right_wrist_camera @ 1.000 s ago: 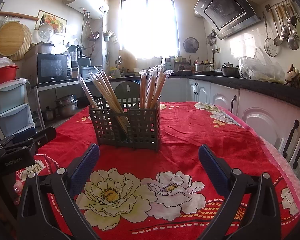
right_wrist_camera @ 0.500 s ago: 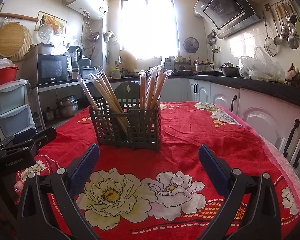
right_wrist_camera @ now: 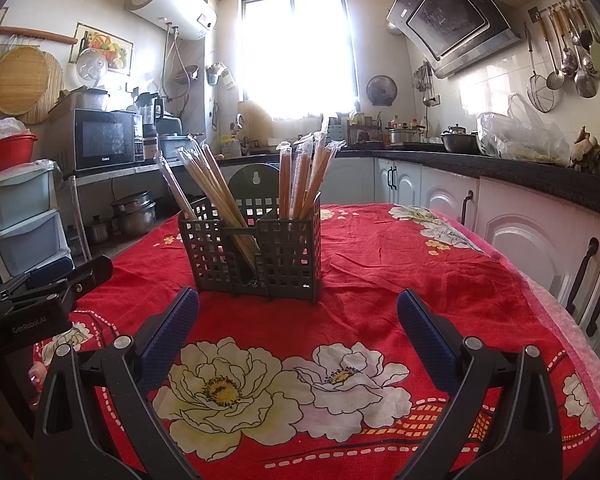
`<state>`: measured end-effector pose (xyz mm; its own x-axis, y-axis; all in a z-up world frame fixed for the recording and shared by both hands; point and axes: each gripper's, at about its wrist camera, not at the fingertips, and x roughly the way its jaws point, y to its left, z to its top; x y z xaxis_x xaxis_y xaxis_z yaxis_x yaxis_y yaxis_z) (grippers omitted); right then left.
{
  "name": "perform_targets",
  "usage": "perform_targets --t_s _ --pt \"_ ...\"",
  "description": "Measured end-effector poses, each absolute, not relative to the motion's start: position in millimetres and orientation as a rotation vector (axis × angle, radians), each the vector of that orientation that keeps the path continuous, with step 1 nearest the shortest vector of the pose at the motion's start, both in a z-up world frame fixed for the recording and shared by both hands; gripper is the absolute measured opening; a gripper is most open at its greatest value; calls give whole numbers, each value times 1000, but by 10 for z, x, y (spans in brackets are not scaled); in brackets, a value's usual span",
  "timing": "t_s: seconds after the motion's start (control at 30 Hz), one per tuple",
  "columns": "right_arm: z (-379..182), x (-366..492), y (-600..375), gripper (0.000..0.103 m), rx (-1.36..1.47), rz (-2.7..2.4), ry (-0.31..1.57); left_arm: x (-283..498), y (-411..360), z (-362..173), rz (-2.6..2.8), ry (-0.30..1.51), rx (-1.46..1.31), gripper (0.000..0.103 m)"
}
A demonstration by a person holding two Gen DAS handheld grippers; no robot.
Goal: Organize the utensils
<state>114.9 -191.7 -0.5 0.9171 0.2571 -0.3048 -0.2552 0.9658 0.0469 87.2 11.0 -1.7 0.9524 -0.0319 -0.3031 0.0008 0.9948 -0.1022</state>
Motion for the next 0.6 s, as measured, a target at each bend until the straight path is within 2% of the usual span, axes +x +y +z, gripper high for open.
perform_targets --t_s 0.6 --pt "-25 1206 -1902 97 -3 257 336 934 140 -44 -51 339 -128 92"
